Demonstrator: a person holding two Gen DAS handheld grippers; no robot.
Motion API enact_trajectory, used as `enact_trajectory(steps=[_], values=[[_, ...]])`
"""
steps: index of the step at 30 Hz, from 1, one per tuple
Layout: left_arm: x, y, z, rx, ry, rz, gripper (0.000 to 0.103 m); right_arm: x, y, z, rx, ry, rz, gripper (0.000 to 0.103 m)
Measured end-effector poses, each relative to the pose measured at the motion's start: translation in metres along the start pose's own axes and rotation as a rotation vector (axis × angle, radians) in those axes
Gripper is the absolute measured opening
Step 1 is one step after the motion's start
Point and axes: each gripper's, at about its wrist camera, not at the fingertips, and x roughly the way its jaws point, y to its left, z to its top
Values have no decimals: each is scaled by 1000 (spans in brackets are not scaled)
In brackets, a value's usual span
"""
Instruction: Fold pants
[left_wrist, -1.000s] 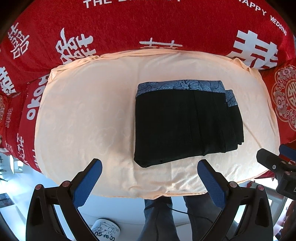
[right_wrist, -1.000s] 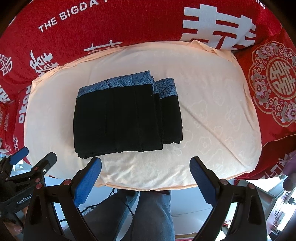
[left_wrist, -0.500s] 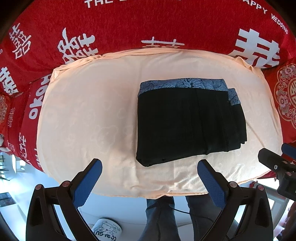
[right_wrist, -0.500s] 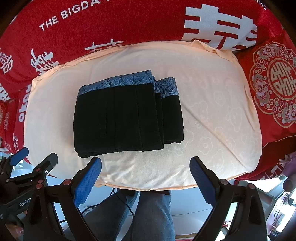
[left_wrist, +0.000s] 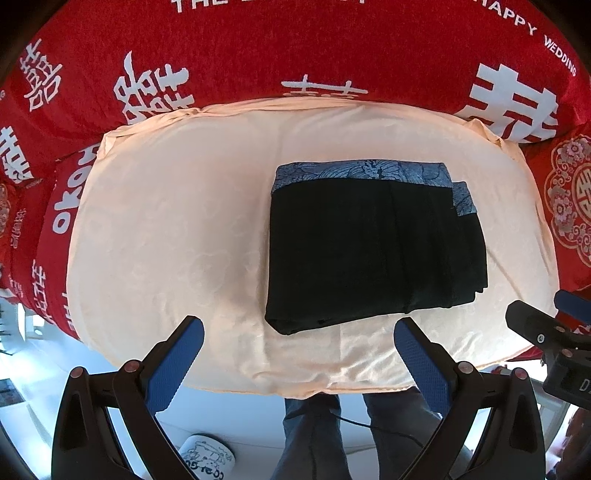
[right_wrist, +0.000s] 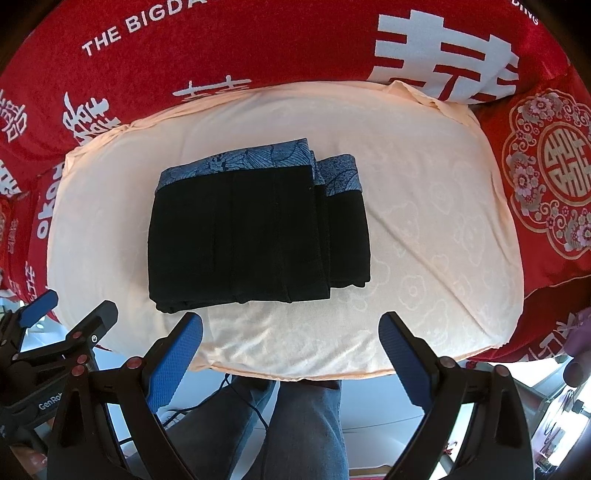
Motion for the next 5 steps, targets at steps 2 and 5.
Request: enact_trajectory(steps=[2,5], values=[[-1,-2,0,13,-6,-7,103,1,0,1,-1,1,-1,97],[-2,-4,0,18,-8,-11,103,1,0,1,-1,4,-1,97]])
